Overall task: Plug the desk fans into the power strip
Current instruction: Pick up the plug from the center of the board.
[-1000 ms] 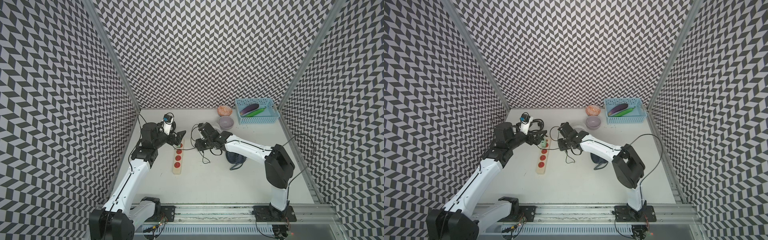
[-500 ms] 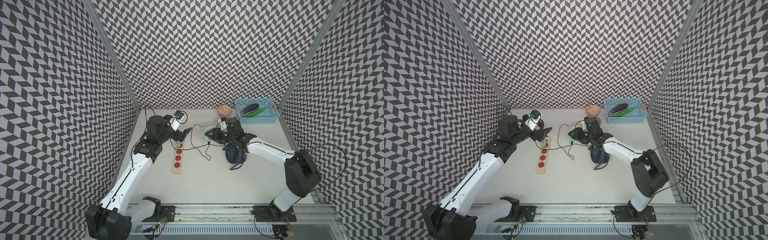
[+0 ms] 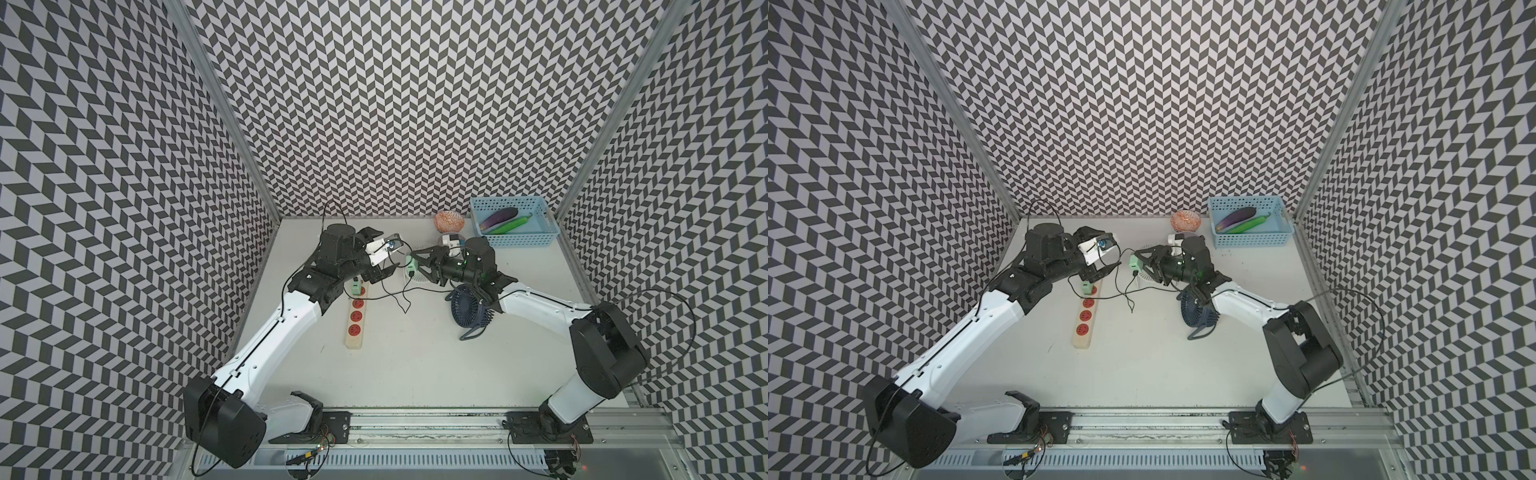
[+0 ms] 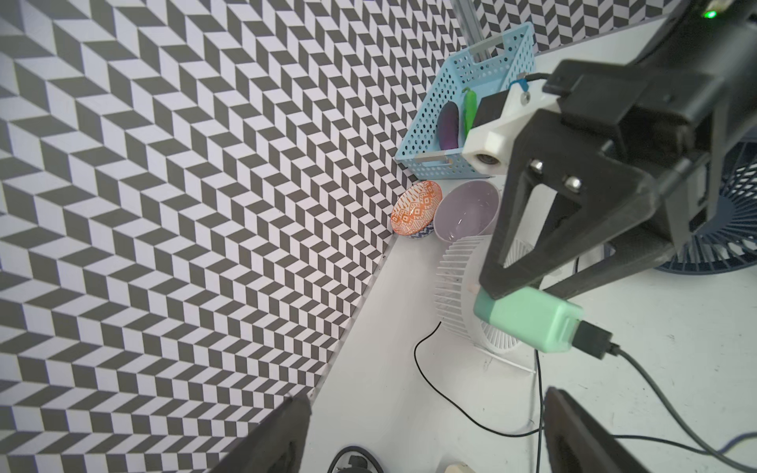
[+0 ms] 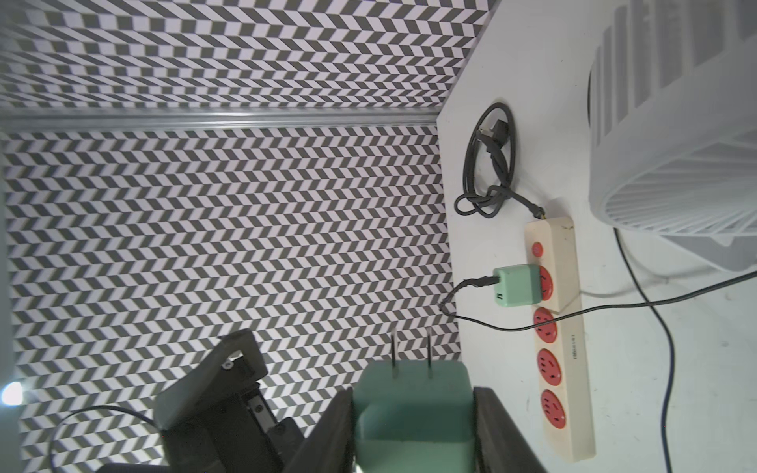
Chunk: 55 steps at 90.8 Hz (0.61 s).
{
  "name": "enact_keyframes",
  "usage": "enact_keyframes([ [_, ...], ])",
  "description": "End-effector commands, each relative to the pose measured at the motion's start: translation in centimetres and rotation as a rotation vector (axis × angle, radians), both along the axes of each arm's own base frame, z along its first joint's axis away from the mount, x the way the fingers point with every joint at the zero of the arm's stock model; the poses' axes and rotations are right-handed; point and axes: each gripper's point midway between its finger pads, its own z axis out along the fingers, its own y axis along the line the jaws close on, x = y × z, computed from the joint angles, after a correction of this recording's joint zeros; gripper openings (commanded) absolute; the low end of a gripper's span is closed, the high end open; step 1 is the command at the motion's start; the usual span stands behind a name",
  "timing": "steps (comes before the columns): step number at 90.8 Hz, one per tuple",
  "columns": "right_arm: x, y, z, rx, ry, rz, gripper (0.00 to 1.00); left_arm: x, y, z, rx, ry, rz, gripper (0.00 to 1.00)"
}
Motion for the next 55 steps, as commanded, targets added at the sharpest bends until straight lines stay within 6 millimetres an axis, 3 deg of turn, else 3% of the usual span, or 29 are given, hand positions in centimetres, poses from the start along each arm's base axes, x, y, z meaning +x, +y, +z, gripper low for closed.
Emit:
enact_keyframes([
  [1, -0.3, -0.6, 3.5, 0.165, -0.012, -0.023, 0.16, 0.0, -1.0, 1.0, 0.080, -0.078, -0.046, 0.88],
  [39, -0.1, -1.6, 3.9, 0.247, 0.048, -0.091, 0.15, -1.7, -5.5, -0.2, 0.262, -0.185, -0.128, 0.89],
  [55, -0.2, -1.6, 4.2, 0.266, 0.052, -0.094, 0.13, -2.5, -6.2, -1.1, 0.300, -0.198, -0.145, 0.89],
])
